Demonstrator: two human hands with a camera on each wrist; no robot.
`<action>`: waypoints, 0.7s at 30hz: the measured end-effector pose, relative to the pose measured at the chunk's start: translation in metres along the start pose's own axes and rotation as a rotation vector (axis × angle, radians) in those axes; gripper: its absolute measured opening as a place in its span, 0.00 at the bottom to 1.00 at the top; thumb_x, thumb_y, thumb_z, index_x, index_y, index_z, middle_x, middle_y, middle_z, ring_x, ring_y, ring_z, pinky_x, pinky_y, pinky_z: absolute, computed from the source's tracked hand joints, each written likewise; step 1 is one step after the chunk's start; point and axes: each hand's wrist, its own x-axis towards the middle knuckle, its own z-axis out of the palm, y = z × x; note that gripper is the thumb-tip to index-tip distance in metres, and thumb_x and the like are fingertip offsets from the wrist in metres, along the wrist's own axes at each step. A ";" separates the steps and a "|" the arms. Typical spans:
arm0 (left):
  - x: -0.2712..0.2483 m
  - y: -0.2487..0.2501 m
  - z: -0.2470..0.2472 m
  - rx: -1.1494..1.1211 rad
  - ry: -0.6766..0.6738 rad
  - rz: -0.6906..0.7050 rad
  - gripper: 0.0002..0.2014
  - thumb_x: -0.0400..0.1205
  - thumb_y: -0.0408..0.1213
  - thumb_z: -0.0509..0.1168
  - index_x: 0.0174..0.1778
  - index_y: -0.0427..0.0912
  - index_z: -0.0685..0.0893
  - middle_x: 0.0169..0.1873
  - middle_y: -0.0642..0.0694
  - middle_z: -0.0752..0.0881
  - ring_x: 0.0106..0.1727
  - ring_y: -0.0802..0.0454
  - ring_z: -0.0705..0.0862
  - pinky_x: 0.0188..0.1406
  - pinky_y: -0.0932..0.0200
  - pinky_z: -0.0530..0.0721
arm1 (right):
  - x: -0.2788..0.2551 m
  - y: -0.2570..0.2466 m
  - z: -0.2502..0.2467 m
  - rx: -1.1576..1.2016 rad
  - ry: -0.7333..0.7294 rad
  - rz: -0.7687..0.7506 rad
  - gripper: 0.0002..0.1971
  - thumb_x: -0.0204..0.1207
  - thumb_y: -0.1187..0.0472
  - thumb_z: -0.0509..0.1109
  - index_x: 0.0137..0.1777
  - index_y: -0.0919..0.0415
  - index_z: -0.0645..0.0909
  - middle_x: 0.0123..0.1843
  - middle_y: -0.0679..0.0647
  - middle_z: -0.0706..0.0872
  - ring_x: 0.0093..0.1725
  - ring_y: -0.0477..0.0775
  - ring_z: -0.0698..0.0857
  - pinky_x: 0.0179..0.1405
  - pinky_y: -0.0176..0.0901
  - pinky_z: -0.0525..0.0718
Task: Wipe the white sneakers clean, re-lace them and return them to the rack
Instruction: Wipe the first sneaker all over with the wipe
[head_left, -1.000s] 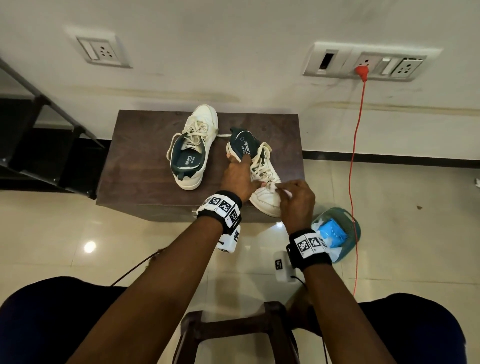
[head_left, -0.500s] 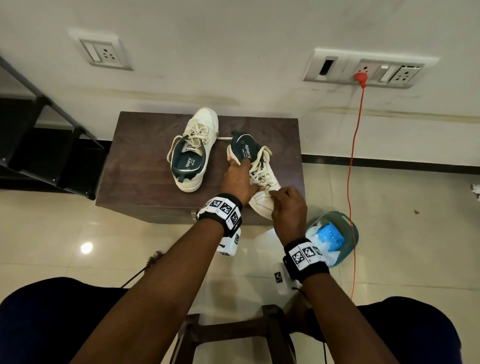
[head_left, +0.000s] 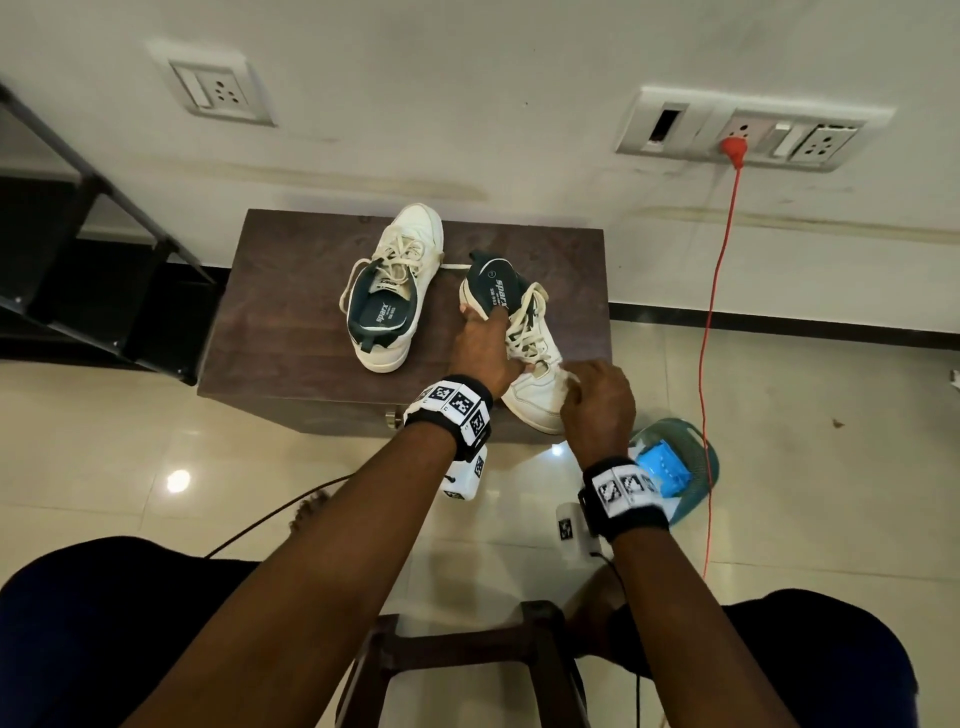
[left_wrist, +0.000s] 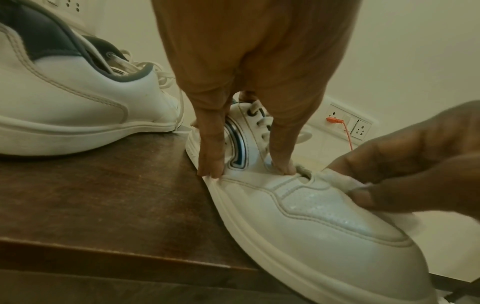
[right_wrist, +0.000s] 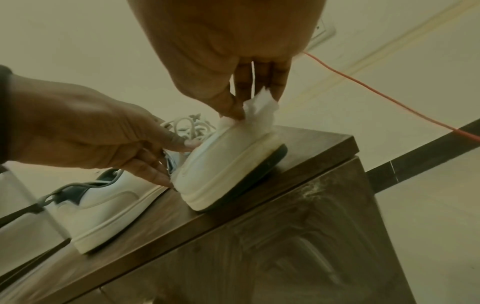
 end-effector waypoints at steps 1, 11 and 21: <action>0.000 0.001 0.000 -0.002 0.000 0.006 0.32 0.63 0.47 0.85 0.59 0.43 0.78 0.61 0.31 0.85 0.54 0.33 0.88 0.55 0.44 0.89 | -0.007 0.004 -0.004 0.014 -0.004 -0.028 0.16 0.70 0.75 0.72 0.52 0.60 0.92 0.50 0.58 0.89 0.49 0.62 0.86 0.46 0.45 0.81; -0.003 0.004 -0.003 -0.011 0.008 0.015 0.31 0.65 0.45 0.84 0.60 0.41 0.79 0.60 0.30 0.85 0.55 0.32 0.87 0.55 0.44 0.88 | 0.017 -0.001 -0.010 0.187 0.021 -0.039 0.11 0.67 0.74 0.73 0.45 0.64 0.93 0.43 0.60 0.93 0.41 0.63 0.90 0.48 0.45 0.86; -0.005 0.011 -0.007 0.017 -0.010 0.012 0.30 0.63 0.42 0.84 0.57 0.41 0.80 0.61 0.26 0.81 0.53 0.29 0.86 0.53 0.43 0.88 | -0.026 0.020 -0.019 0.111 -0.053 -0.213 0.12 0.69 0.76 0.71 0.46 0.63 0.92 0.44 0.57 0.89 0.42 0.61 0.88 0.39 0.49 0.87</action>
